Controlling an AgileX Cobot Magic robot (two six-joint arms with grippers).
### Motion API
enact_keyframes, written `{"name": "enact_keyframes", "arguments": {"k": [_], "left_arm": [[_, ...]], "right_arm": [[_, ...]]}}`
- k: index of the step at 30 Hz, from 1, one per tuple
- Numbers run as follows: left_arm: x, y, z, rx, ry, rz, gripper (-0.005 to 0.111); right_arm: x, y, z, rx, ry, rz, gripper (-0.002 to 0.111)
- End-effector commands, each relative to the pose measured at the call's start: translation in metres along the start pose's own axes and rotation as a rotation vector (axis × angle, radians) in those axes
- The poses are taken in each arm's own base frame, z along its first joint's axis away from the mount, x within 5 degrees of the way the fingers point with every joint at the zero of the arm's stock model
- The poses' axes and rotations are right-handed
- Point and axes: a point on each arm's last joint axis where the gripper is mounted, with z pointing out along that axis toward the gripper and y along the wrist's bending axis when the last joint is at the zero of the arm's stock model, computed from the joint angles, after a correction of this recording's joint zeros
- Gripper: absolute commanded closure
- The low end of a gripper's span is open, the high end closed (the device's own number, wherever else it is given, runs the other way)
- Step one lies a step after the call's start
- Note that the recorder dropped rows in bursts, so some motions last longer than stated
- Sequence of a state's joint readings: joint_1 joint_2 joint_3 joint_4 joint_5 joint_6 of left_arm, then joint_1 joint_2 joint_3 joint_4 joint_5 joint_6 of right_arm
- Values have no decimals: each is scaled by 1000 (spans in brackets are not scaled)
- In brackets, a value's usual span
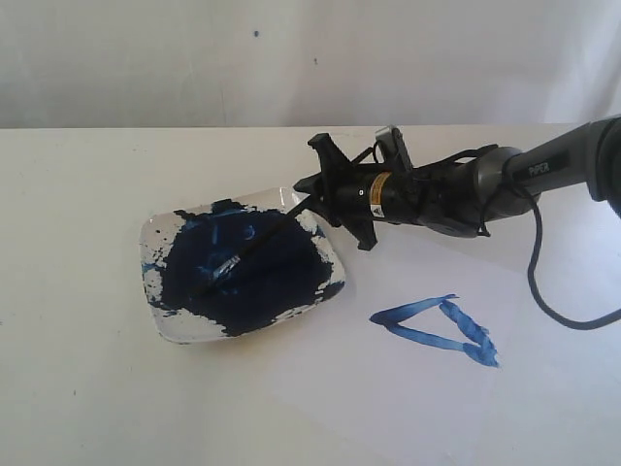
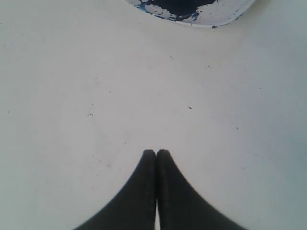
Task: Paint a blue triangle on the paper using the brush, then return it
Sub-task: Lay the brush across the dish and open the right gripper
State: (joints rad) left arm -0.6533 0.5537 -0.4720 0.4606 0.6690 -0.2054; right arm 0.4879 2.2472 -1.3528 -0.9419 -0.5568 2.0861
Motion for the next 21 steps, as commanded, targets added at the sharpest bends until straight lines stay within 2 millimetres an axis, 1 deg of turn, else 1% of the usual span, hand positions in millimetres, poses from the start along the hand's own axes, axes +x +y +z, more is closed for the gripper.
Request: {"name": "enact_keyframes", "arguments": {"k": [1, 3, 5, 10, 13, 15, 21], "left_arm": [[2, -2, 0, 10, -1, -6, 107], [2, -2, 0, 10, -1, -6, 107], [2, -2, 0, 10, -1, -6, 107], [1, -2, 0, 13, -4, -9, 107], [1, -2, 0, 16, -5, -11, 107], [1, -2, 0, 16, -5, -11, 107], [1, -2, 0, 16, -5, -11, 107]], "right_arm": [[0, 2, 1, -13, 5, 4, 73], [0, 2, 1, -13, 5, 4, 68], [0, 2, 1, -15, 6, 4, 66], [-1, 1, 1, -11, 1, 6, 66], [-9, -3, -2, 15, -27, 12, 67], [-14, -4, -5, 12, -36, 16, 69], [-16, -6, -6, 22, -36, 6, 71]]}}
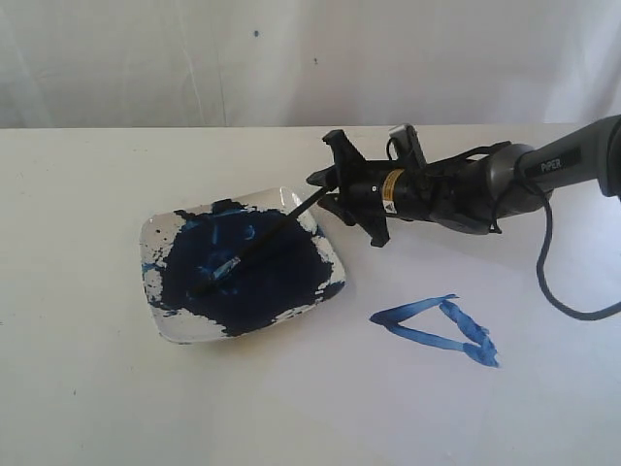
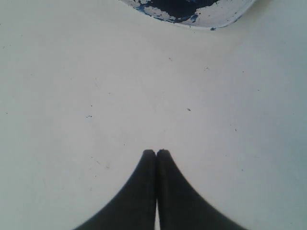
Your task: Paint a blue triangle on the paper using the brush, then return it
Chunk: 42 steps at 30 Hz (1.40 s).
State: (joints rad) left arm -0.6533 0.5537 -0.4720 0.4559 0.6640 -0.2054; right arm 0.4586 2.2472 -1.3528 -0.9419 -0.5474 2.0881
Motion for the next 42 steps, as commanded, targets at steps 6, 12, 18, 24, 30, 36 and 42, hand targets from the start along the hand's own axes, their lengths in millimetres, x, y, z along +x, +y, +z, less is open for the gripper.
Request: {"name": "enact_keyframes", "arguments": {"k": [6, 12, 18, 24, 30, 36, 42], "left_arm": [[2, -2, 0, 12, -3, -8, 107], [2, -2, 0, 12, -3, -8, 107], [1, -2, 0, 12, -3, -8, 107], [1, -2, 0, 18, -10, -13, 107], [0, -3, 0, 19, -15, -14, 107], [0, -3, 0, 21, -14, -16, 107], [-2, -6, 0, 65, -41, -78, 107]], "right_arm": [[-1, 1, -1, -14, 26, -34, 71], [-5, 11, -9, -152, 106, -59, 77], [-24, 19, -35, -371, 216, -78, 108], [-39, 66, -84, -571, 221, -343, 108], [-11, 111, -146, -331, 280, -787, 108], [24, 157, -223, -246, 99, -1051, 108], [30, 188, -285, -168, -250, -1125, 108]]}}
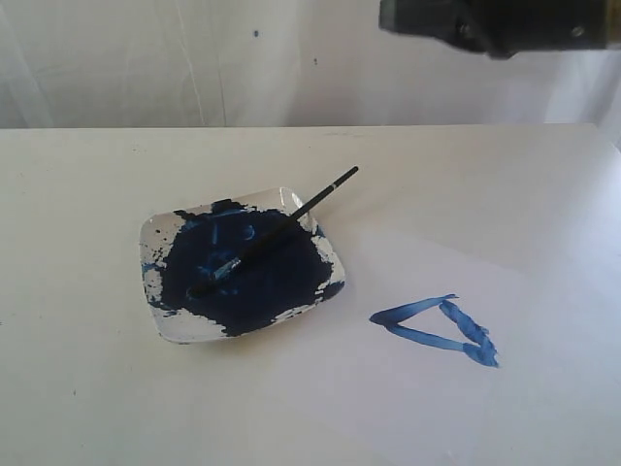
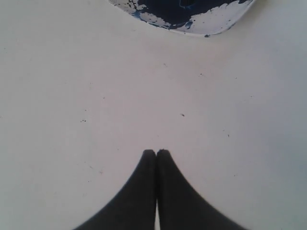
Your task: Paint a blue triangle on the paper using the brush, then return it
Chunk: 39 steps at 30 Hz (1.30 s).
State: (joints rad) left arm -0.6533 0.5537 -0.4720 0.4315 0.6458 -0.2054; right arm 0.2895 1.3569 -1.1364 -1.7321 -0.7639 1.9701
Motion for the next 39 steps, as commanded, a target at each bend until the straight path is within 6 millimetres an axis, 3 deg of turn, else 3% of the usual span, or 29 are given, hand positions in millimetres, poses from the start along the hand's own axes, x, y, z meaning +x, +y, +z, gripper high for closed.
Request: {"name": "enact_keyframes", "arguments": {"k": [1, 4, 27, 34, 36, 39], "left_arm": [[-2, -6, 0, 64, -34, -100, 107], [-5, -10, 0, 109, -60, -196, 107], [-5, -10, 0, 111, -67, -198, 107], [-4, -3, 0, 43, -59, -196, 107], [1, 6, -2, -26, -52, -280, 107], [11, 16, -15, -110, -112, -637, 107]], "right_arm": [[-15, 11, -32, 194, -149, -66, 108], [-20, 16, -41, 229, -192, -82, 108], [-19, 20, -41, 188, -175, -83, 108], [-19, 20, -41, 190, -176, -83, 108], [-19, 20, -41, 190, -176, -83, 108], [-19, 20, -41, 190, -176, -83, 108]]}}
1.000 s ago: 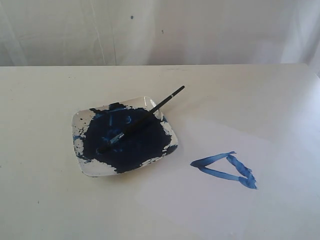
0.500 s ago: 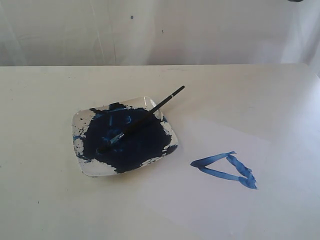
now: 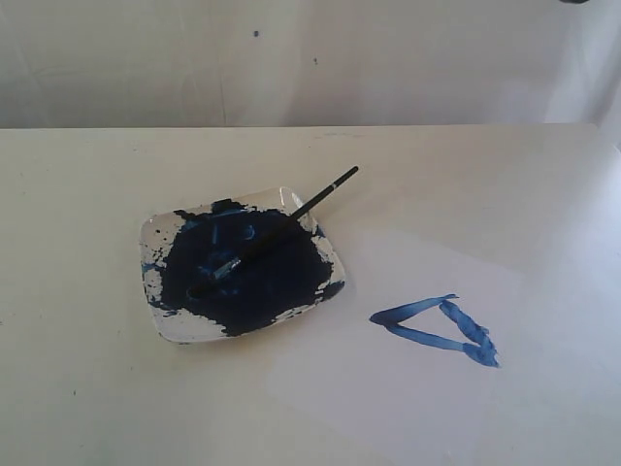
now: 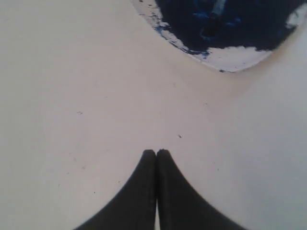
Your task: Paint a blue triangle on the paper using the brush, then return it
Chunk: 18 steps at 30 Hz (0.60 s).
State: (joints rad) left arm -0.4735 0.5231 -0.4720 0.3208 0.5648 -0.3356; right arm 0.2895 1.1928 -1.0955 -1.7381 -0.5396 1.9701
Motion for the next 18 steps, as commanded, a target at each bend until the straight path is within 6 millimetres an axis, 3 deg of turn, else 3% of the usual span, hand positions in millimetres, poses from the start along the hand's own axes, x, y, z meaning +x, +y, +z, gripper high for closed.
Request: {"name": "enact_keyframes", "arguments": {"k": [1, 4, 12, 18], "left_arm": [[8, 13, -17, -98, -91, -339, 107], [18, 17, -43, -164, -253, -421, 107], [36, 16, -79, -237, -513, -394, 107], [37, 16, -80, -248, -519, -391, 107]], "right_arm": [[1, 0, -1, 1, 5, -5, 108], [1, 0, -1, 1, 5, -5, 108], [1, 0, -1, 2, 4, -5, 108], [1, 0, -1, 2, 4, -5, 108]]}}
